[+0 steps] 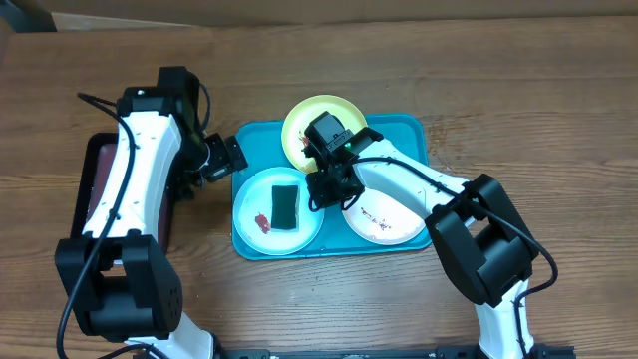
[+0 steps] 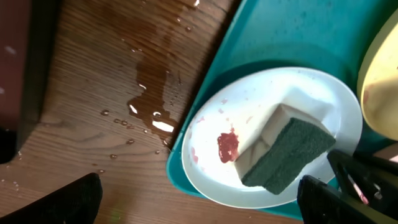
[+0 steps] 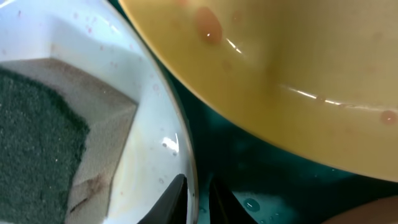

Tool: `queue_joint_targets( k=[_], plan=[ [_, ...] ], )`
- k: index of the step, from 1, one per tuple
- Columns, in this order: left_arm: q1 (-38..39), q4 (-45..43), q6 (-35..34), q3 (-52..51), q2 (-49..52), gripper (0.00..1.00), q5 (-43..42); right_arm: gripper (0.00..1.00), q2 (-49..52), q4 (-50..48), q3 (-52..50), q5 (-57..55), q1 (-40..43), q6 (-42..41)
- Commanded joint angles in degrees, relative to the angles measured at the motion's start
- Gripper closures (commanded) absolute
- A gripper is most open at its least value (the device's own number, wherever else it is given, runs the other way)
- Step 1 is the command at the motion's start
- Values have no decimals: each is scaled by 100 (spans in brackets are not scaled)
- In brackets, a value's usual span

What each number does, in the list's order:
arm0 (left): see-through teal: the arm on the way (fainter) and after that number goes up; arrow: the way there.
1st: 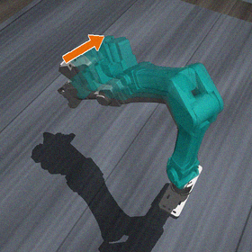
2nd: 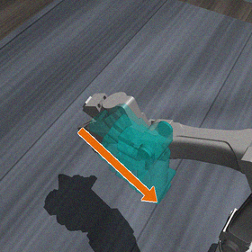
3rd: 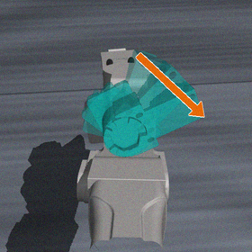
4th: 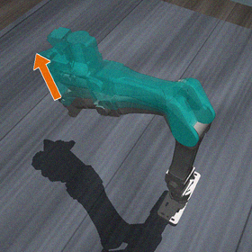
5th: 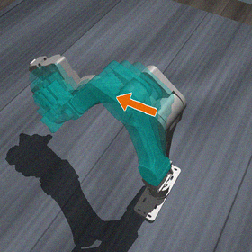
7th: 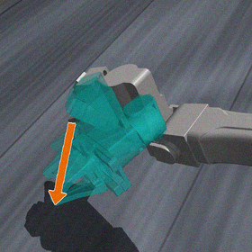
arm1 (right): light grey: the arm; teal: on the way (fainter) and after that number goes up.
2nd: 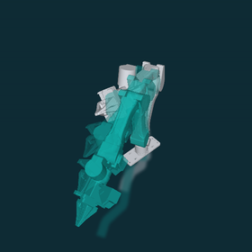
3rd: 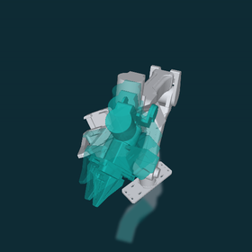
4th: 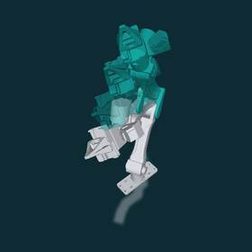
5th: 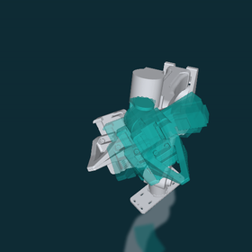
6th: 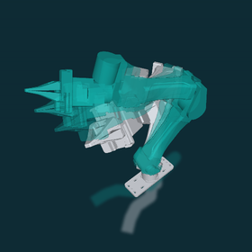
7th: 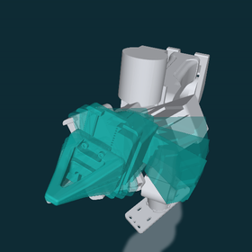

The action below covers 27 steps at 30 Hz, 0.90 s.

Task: Clean dirty plates on tray and stack at the side
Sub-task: 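Grip the light-blue plate rim with the right gripper to hold it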

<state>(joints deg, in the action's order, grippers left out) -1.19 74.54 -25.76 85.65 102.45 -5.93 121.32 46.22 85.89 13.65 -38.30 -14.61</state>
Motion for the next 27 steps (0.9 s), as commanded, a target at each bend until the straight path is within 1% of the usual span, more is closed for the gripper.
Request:
queue_joint_targets(
  k=[1, 3, 4, 5, 8, 10, 12, 18, 20, 24, 27],
  plan=[
    [26, -72, 345, -107, -57, 0, -275, 87, 177, -44, -17, 61, -33, -197],
    [26, -68, 352, -111, -57, 0, -278, 88, 227, -33, -17, 61, -31, -269],
    [26, -68, 358, -111, -57, 0, -273, 92, 240, -33, -17, 59, -31, -326],
    [26, -70, 398, -111, -57, 0, -284, 94, 247, -44, -17, 61, -31, -380],
    [44, -76, 442, -114, -57, 0, -295, 96, 247, -101, -17, 63, -31, -678],
    [52, -92, 439, -114, -57, 0, -295, 96, 247, -79, -17, 83, -31, -879],
    [52, -107, 439, -114, -57, 0, -295, 96, 247, -17, -17, 114, -31, -1259],
    [52, -138, 437, -111, -57, 0, -295, 96, 247, 76, -17, 562, -31, -2111],
    [52, -140, 437, -114, -57, 0, -317, 96, 247, 61, -17, 579, -31, -2264],
    [55, -136, 439, -114, -57, 0, -323, 96, 247, 33, -15, 616, -31, -2260],
    [87, -146, 468, -114, -57, 1, -424, 96, 247, 28, -15, 623, -33, -2538]
  ],
)
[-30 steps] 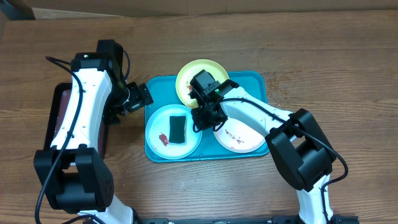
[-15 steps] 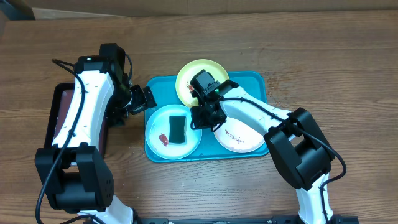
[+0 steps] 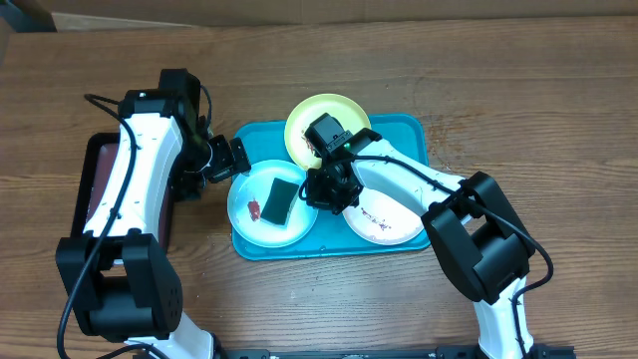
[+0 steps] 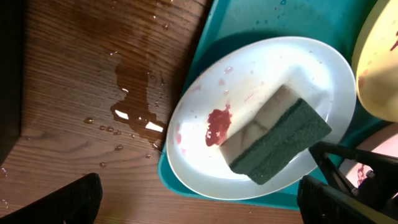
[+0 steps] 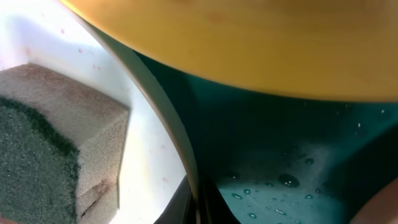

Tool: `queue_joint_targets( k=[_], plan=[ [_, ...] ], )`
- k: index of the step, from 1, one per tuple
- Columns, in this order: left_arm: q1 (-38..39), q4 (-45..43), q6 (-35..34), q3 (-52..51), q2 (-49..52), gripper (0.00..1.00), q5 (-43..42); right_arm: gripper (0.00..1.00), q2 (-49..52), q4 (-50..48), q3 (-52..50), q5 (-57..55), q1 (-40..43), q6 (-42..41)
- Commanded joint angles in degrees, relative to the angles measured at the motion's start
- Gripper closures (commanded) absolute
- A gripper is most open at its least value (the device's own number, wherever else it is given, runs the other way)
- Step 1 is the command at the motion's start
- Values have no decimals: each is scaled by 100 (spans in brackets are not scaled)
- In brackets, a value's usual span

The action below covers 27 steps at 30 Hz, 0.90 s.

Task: Clean dirty plates on tray and stack at the side
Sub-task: 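Grip the light-blue plate rim with the right gripper to hold it, then scrub the light-blue plate with the sponge in the left gripper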

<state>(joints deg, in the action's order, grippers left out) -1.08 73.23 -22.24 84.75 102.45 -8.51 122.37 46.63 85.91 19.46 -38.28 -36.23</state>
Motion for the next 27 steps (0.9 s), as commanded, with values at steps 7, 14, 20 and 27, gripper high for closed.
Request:
queue_joint_targets(
  k=[7, 14, 20, 27],
  plan=[
    [385, -166, 168, -28, -57, 2, -243, 78, 142, -70, -17, 37, -35, -439],
    [470, -195, 164, -28, -57, 0, -138, 53, 140, 542, 378, -208, -33, -125],
    [459, -157, 166, -28, -57, 0, 7, 53, 140, 680, 686, -560, -24, 562],
    [459, -142, 166, -28, -57, 0, 7, 67, 142, 448, 671, -1032, -28, 990]
  ],
)
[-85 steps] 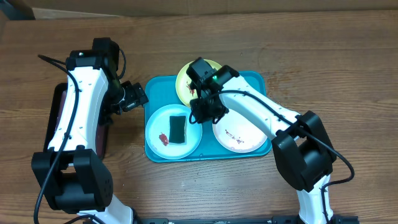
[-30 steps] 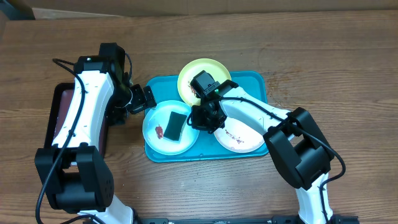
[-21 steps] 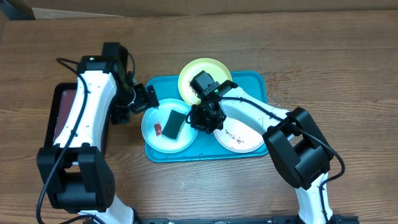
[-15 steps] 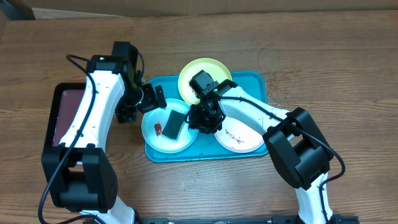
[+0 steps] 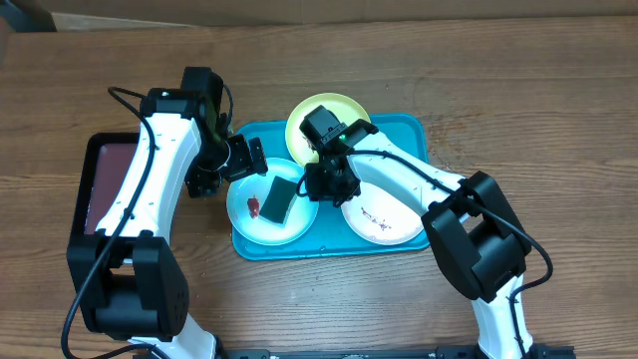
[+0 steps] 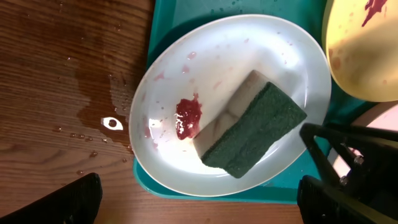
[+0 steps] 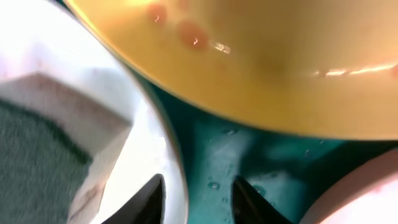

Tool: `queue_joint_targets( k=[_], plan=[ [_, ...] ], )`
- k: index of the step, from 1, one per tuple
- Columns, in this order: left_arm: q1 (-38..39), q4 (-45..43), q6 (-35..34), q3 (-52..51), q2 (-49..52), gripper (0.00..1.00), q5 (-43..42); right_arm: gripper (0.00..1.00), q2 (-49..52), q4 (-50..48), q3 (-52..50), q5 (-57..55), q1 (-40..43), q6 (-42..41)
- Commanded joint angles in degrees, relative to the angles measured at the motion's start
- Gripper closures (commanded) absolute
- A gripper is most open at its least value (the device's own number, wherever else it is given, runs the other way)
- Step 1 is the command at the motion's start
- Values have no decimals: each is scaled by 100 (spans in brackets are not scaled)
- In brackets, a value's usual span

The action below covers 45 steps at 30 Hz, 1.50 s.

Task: Clean dirty plates on tray and stack at the side
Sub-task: 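Scrub the light-blue plate with the sponge in the left gripper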

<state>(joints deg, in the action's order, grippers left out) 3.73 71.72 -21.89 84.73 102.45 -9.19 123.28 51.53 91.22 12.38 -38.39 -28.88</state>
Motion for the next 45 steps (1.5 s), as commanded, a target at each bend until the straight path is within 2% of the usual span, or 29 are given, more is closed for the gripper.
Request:
queue_joint_targets(
  k=[1, 9, 11, 13, 21, 24, 26, 30, 33, 36, 39, 42, 45],
  plan=[
    [-22, 22, 131, -26, -57, 0, 74, 67, 50, -46, 127, -339, -17, 258],
    [-22, 66, 136, -26, -57, 0, 59, 68, 50, -216, -140, -313, -28, 256],
    [-22, 63, 133, -26, -57, 0, 57, 76, 50, -216, -140, -315, -28, 247],
    [-22, 66, 133, -26, -57, 0, 57, 80, 50, -221, -164, -339, -28, 234],
    [-2, 111, 157, -26, -57, 0, 9, 82, 50, -214, -212, -332, -28, 234],
    [50, 87, 247, -26, -57, 0, -120, 76, 50, -197, -212, -267, -28, 236],
    [96, 70, 247, -26, -57, 0, -120, 76, 50, -173, -212, -170, -28, 234],
    [173, 63, 243, -26, -57, 1, -142, 84, 50, -151, -212, -188, -28, 236],
    [264, 57, 238, -26, -57, 4, -140, 96, 50, -155, -212, -229, -28, 236],
    [352, -22, 219, -48, -57, 4, -142, 96, 50, -175, -212, -229, -28, 236],
    [431, -232, 219, -199, -57, 10, -313, 96, 50, -203, -212, -227, -28, 234],
    [498, -599, 251, -535, -57, 17, -549, 96, 50, -199, -212, -227, -28, 234],
    [527, -1095, 470, -970, -57, 18, -581, 96, 50, -201, -212, -227, -28, 234]
  ],
)
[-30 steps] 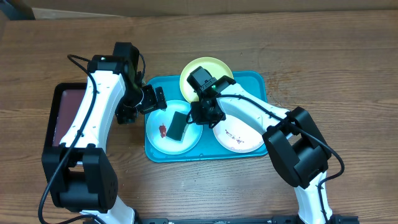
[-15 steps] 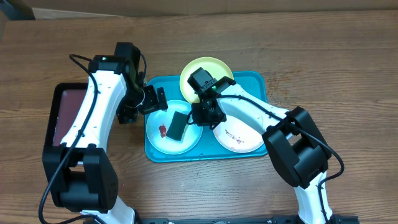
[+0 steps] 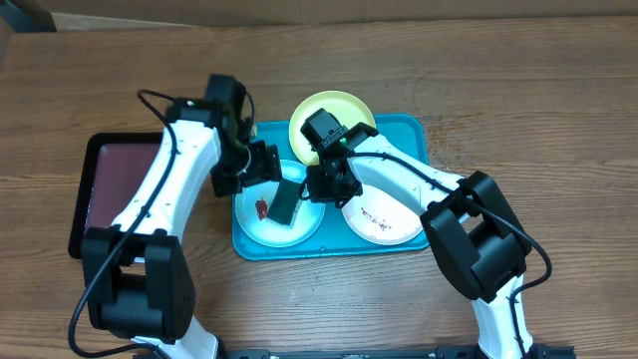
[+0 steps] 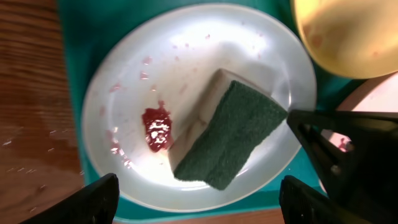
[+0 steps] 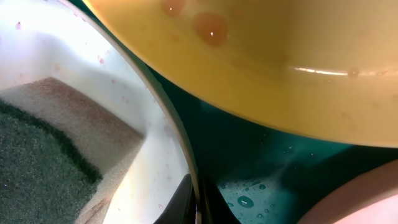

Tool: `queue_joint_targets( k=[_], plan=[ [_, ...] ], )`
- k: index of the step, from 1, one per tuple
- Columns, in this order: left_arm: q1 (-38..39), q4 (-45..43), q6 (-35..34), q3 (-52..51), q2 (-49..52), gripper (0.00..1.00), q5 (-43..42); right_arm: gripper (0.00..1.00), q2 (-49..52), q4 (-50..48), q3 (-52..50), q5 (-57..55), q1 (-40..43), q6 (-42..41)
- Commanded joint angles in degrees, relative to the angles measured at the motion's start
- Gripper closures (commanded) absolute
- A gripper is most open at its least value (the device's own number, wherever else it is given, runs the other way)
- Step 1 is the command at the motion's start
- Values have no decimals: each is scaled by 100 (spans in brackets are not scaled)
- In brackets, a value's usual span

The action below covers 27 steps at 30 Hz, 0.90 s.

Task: Clean dirty plates on tray and stack at the side
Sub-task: 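Scrub the light-blue plate with the sponge in the left gripper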

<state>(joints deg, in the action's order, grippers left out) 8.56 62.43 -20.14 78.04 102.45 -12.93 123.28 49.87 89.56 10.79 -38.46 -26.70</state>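
A white plate (image 3: 261, 221) with a red smear (image 4: 157, 127) and a green-topped sponge (image 4: 230, 134) lies at the left of the teal tray (image 3: 399, 130). My left gripper (image 4: 198, 190) hangs open above this plate, and in the overhead view the left gripper (image 3: 265, 168) is over its upper left rim. My right gripper (image 5: 198, 200) is shut on the plate's right rim, seen as the right gripper (image 3: 317, 189) from above. A yellow plate (image 3: 334, 110) rests at the tray's back. A stained white plate (image 3: 384, 219) lies at the right.
A dark red tray (image 3: 100, 189) lies on the wooden table left of the teal tray. The yellow plate (image 5: 280, 56) overhangs close above my right fingers. Water drops dot the teal tray floor (image 5: 249, 199).
My left gripper has moved right, from the tray's left edge to above the white plate. My right gripper's jaws, apart around the plate's rim before, are now shut on it.
My right gripper was at the white plate's right rim, my left gripper open over the wet table beside the tray. Then the plate lay slightly further left, sponge turned, rim pinched. Later the right jaws stood apart. Now they pinch again, with the left gripper over the plate.
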Motion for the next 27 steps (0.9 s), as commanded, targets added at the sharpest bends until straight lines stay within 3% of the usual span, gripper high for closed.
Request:
queue_joint_targets(
  k=[1, 5, 8, 12, 18, 27],
  plan=[
    [46, -387, 540, -466, -57, 18, -315, 96, 50, -35, -46, -68, -22, 15],
    [50, -868, 1613, -835, -57, 2, -605, 96, 50, -50, -46, -68, -22, 17],
    [50, -1040, 1733, -852, -57, 5, -726, 96, 50, -81, -46, -66, -22, 15],
    [129, -1176, 1829, -852, -52, 9, -247, 96, 50, -114, -46, -66, -22, 15],
    [452, -1226, 2179, -852, 11, 8, -133, 96, 50, -138, -46, -66, -22, 15],
    [824, -1331, 2079, -852, 343, 10, 409, 96, 50, -76, -46, -68, -22, 17]
  ],
)
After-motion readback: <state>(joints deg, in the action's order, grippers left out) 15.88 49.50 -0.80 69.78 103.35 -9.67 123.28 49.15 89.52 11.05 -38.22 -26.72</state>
